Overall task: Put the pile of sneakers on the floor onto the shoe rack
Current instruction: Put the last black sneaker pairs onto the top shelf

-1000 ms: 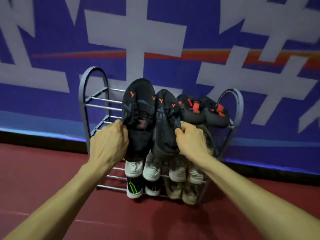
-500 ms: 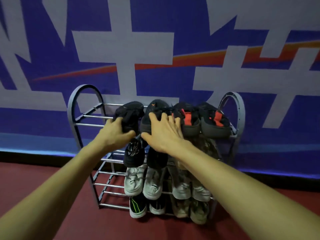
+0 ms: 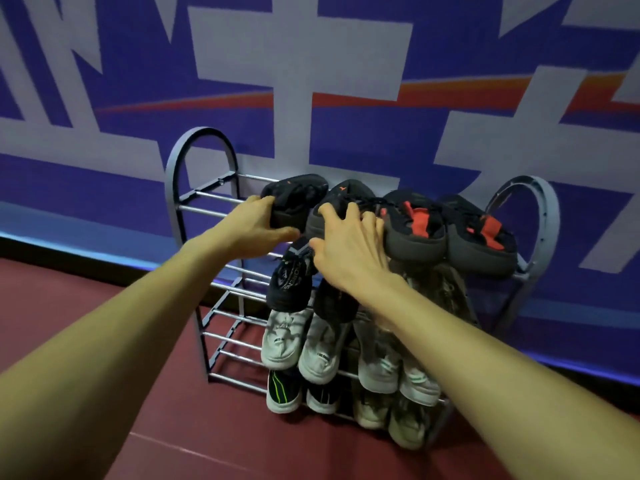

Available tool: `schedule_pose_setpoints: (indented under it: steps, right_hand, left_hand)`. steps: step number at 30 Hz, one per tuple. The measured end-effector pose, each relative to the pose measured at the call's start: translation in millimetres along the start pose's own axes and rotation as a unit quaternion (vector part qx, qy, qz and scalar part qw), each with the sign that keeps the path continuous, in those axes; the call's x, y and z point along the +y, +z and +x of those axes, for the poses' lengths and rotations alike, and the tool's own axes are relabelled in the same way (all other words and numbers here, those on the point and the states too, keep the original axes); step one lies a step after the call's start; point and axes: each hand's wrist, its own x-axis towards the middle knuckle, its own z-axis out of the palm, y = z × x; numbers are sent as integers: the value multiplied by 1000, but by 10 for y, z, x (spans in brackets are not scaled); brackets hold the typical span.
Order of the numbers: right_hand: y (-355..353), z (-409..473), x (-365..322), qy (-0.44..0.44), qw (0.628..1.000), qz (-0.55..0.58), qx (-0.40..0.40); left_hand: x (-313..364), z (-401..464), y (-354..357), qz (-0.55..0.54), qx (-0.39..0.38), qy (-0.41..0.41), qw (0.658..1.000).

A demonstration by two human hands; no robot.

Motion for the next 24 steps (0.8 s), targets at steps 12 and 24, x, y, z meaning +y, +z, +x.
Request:
schedule_pose_setpoints:
  steps: [12,24]
  right_hand:
    - [-534,-362,694,95,991,-69,68]
    - [289,-1323,576,-59,969,41,238]
  left_hand:
    - [79,-124,157,-109,66,-1,992]
    - [-286,-801,1388,-157,79,-110,978]
